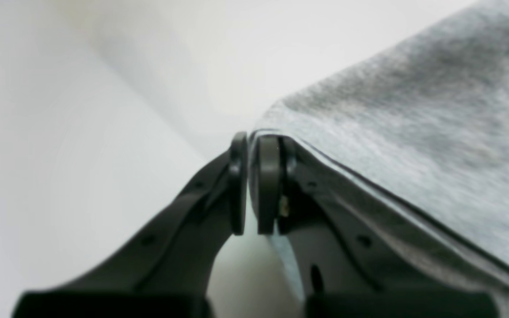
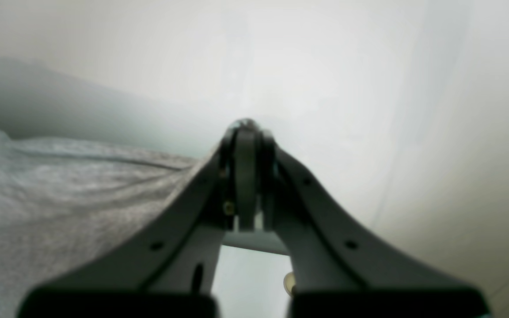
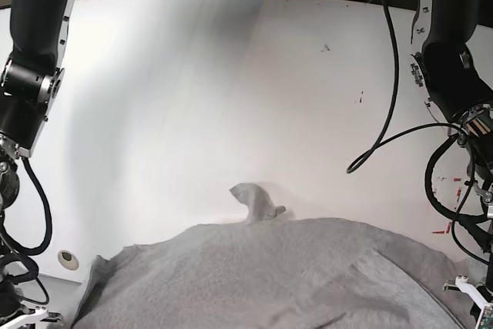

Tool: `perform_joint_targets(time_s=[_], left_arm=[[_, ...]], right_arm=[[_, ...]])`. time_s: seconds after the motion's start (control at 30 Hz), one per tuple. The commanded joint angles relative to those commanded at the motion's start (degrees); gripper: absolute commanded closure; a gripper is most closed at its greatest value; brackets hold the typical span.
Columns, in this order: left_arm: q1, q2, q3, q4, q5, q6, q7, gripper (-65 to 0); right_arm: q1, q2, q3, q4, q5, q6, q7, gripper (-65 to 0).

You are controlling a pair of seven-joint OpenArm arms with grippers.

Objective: Layout the t-shirt on the table in an organized manner, then fold the t-shirt properly
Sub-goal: 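Lift the held t-shirt with both grippers and swing it over the table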

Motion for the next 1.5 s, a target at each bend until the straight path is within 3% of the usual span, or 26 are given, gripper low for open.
perform_joint_targets(time_s=[0.13, 0.37, 0.57, 0.97, 1.2, 1.5], left_arm=[[2.29, 0.09, 0.00, 0.09, 0.00, -3.34, 2.81, -2.5], [10.11, 0.09, -0.26, 2.11, 0.26, -10.02, 12.13, -2.5], [18.99, 0.09, -0.26, 2.20, 0.26, -10.07, 16.35, -2.5], [37.10, 0.00, -1.76, 3.96, 0.26, -10.07, 16.88, -2.5], [42.99, -0.09, -6.77, 3.96, 0.26, -10.07, 16.62, -2.5], [46.15, -2.37, -7.03, 3.78, 0.00, -10.07, 15.74, -2.5]], right_arm=[[-5.19, -0.09, 0.18, 3.25, 0.00, 0.00, -0.35, 0.0], [-20.04, -0.35, 0.97, 13.01, 0.00, 0.00, -0.53, 0.0], [-32.18, -4.13, 4.57, 19.87, 0.09, 0.00, -0.62, 0.0], [-51.78, -7.91, 6.51, 23.12, 0.09, 0.00, -0.62, 0.0], [-60.66, -8.70, 6.51, 23.21, 0.09, 0.00, -0.62, 0.0], [-66.55, -12.04, 6.42, 23.12, -0.35, 0.00, -0.62, 0.0]])
